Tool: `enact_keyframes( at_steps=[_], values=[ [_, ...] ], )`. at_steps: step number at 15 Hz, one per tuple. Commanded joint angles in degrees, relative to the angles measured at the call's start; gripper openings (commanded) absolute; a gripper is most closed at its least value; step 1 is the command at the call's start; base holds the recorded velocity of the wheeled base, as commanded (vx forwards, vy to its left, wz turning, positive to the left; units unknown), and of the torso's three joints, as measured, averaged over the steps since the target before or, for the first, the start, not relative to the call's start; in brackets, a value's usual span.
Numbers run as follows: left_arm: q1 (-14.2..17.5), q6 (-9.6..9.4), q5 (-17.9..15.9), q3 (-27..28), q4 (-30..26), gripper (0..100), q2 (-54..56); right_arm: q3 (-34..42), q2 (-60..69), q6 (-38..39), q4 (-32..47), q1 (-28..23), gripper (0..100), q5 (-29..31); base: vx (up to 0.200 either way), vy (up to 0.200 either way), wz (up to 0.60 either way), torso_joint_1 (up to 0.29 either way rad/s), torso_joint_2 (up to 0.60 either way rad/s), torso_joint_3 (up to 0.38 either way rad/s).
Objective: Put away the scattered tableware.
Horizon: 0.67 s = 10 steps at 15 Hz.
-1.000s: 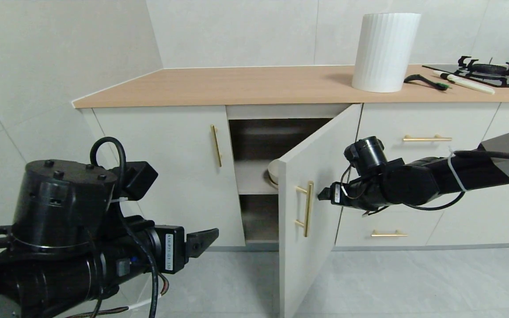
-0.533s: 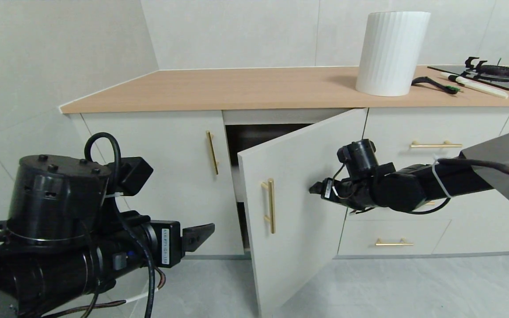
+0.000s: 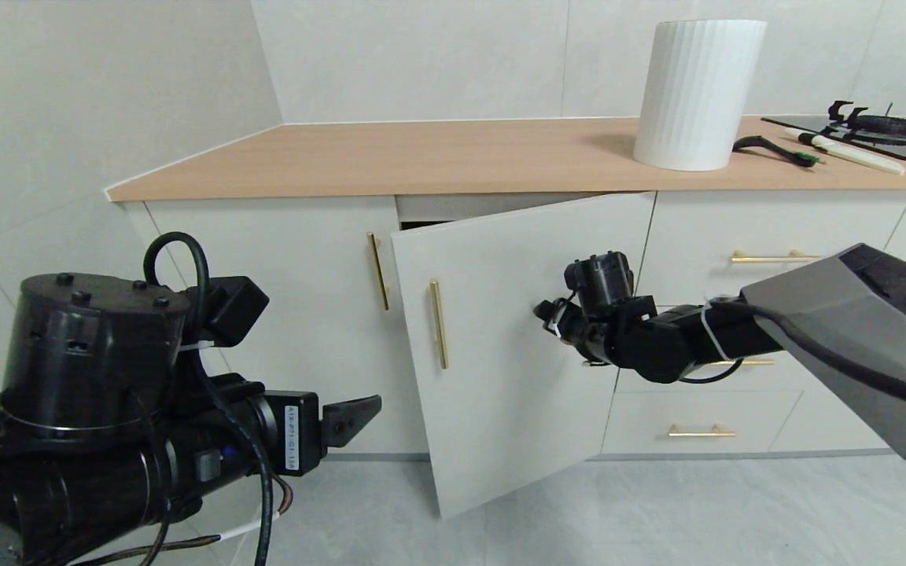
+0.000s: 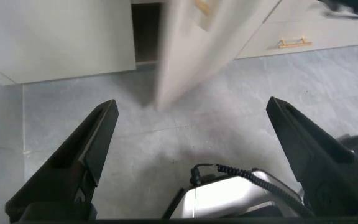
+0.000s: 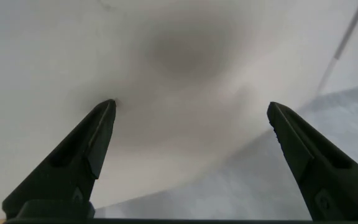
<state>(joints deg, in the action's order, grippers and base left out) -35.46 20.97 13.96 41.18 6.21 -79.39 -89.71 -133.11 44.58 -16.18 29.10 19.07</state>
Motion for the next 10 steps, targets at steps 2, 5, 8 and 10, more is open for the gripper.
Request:
enact_keyframes(
  at_steps=[2, 5, 8, 10],
  values=[
    [0.0, 0.04, 0.0, 0.0, 0.0, 100, 0.0, -5.4, -4.9, 2.0, 0.0, -1.1, 100, 1.9, 0.000, 0.000, 0.00, 0.000, 0.00, 0.000],
    [0.0, 0.04, 0.0, 0.0, 0.0, 100, 0.0, -8.9, -7.3, 2.0, 0.0, -2.5, 100, 5.3, 0.000, 0.000, 0.00, 0.000, 0.00, 0.000],
    [0.0, 0.04, 0.0, 0.0, 0.0, 100, 0.0, -11.7, -8.4, 3.0, 0.2, -4.1, 100, 5.6, 0.000, 0.000, 0.00, 0.000, 0.00, 0.000],
    [0.0, 0.04, -0.1, 0.0, 0.0, 100, -0.1, -12.6, -8.7, 3.1, 0.3, -4.7, 100, 5.8, 0.000, 0.000, 0.00, 0.000, 0.00, 0.000]
  ],
)
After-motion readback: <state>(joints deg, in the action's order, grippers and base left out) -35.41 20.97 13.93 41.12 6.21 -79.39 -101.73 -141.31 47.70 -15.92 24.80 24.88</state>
